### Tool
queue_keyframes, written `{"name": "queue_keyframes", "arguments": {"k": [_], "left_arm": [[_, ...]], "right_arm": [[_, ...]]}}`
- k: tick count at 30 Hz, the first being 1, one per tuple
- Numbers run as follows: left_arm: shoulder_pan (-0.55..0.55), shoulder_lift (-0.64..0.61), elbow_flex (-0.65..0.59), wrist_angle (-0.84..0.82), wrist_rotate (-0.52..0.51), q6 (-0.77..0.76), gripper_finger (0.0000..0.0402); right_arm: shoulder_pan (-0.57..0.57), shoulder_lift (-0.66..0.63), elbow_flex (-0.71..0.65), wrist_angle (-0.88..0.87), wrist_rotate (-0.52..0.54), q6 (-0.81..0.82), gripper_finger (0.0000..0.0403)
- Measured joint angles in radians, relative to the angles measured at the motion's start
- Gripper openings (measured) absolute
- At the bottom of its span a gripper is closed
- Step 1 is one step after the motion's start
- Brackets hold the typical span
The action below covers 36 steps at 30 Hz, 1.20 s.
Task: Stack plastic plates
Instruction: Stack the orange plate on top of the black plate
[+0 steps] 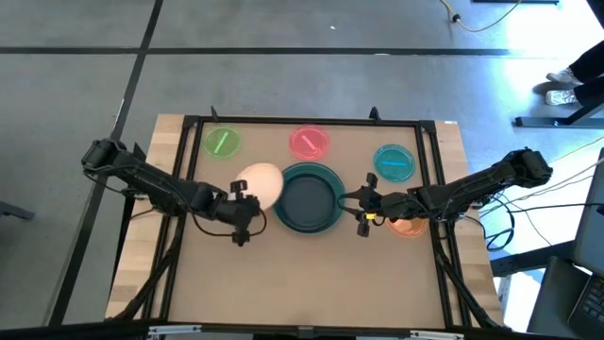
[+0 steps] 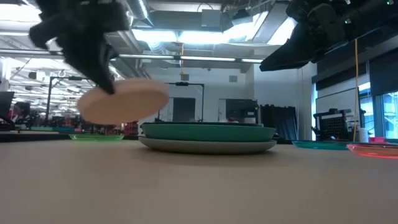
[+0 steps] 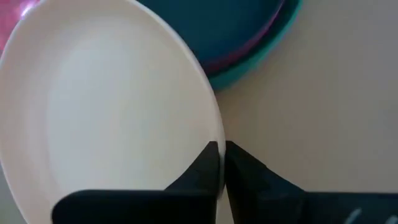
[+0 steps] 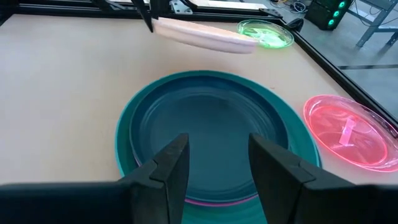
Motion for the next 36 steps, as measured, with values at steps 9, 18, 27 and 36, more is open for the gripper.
{"name": "queue_keyframes", "arguments": {"k": [9,18,27,36], "left_arm": [[0.000,0.000,0.000,0.347,0.030,0.210,0.0014],[0.026,0.119,0.000,0.566,0.065,0.314,0.0015],[0.062,0.235,0.000,0.679,0.065,0.341,0.0015],[0.091,0.313,0.000,0.711,0.109,0.332,0.0016]], "right_arm": [[0.000,0.000,0.000,0.000,-0.001,0.000,0.0156],[0.000,0.000,0.000,0.000,-0.001,0.000,0.0156],[0.000,0.000,0.000,-0.002,-0.001,0.000,0.0156],[0.000,0.000,0.000,-0.002,-0.001,0.000,0.0156]]}}
